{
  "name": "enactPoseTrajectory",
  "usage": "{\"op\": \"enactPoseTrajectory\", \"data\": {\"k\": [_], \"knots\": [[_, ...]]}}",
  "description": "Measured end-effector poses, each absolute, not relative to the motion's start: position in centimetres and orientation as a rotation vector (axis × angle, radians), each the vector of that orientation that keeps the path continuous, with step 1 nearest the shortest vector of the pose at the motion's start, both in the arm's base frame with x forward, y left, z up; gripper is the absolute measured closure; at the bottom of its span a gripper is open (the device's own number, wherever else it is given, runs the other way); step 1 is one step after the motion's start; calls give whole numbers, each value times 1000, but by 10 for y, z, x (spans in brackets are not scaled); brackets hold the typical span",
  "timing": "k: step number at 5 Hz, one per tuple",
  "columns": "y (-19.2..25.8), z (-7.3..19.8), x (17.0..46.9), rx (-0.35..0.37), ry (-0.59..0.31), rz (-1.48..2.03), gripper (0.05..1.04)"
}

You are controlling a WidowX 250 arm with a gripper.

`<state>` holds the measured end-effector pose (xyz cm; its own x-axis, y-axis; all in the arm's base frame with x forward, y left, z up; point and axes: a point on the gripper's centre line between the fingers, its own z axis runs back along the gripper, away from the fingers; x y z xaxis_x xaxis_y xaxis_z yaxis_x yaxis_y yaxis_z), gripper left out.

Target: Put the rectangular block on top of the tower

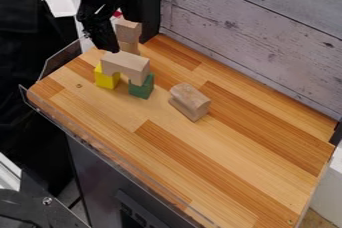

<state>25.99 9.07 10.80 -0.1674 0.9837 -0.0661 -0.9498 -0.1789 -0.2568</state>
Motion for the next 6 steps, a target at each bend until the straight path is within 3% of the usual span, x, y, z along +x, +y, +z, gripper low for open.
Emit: {"op": "enactPoseTrajectory", "data": {"k": [2,4,6], "knots": [[81,100,260,-233,-147,1705,84],[64,98,268,-273,-147,1652,84],[41,78,280,-274,-97,1513,85]]}}
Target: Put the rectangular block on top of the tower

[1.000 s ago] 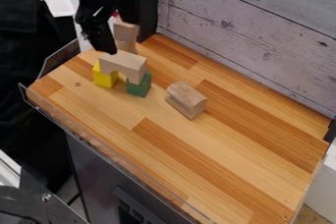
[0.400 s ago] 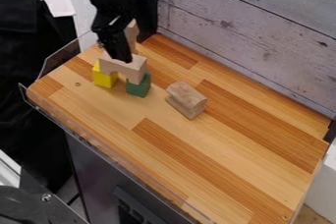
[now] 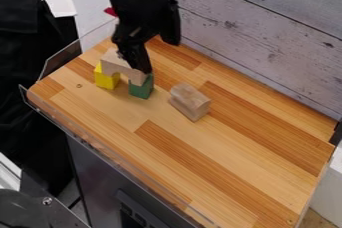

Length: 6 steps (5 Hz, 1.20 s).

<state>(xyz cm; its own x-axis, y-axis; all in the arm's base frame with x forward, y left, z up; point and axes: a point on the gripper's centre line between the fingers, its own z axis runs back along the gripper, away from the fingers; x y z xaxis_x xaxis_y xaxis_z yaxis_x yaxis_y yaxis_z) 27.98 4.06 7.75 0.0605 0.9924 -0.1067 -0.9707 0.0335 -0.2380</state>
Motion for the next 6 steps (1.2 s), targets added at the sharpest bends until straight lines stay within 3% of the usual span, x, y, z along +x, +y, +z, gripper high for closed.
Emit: {"op": "enactPoseTrajectory", "data": {"k": [3,6], "knots": [[16,63,309,-361,-68,1394,84],[17,42,306,-281,-15,1412,85]]}}
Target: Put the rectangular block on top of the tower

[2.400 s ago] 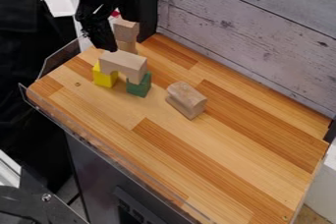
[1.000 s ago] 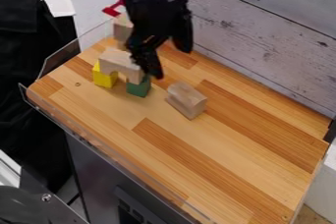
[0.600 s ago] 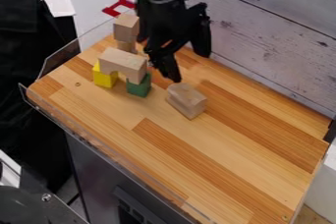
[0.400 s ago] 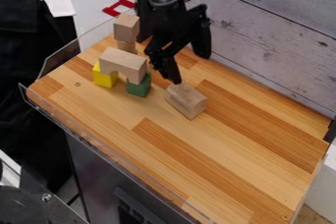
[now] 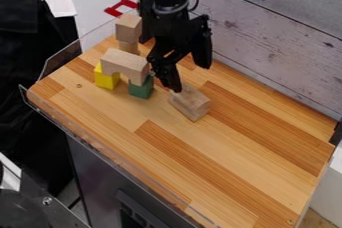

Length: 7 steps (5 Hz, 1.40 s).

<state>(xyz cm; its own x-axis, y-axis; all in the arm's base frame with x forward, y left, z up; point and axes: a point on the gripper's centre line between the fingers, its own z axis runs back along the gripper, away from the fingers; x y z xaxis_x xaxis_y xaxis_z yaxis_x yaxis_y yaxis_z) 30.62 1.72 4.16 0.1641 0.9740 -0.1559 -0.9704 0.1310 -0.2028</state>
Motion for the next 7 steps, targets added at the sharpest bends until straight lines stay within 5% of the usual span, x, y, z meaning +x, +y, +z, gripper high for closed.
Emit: {"op": "enactPoseTrajectory", "data": {"k": [7], "knots": [[12,9,313,-186,18,1441,84]]}}
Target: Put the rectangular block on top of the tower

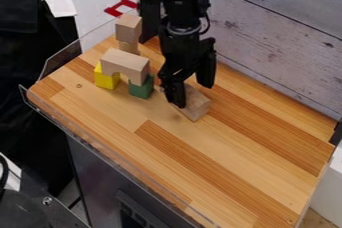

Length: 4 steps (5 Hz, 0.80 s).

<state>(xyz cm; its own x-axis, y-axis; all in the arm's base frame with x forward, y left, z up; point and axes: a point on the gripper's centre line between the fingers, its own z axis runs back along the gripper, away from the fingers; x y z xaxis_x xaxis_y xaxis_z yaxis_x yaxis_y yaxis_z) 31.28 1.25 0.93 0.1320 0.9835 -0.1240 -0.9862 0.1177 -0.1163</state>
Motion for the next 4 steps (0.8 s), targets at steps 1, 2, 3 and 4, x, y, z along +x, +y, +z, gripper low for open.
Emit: {"op": "enactPoseTrajectory", "data": {"k": [1,2,3,4], "knots": [[15,6,312,-187,23,1459,85],[15,-3,309,-170,48,1466,84],[16,-3,309,-171,45,1474,137],[17,-5,309,-183,34,1489,419]]}}
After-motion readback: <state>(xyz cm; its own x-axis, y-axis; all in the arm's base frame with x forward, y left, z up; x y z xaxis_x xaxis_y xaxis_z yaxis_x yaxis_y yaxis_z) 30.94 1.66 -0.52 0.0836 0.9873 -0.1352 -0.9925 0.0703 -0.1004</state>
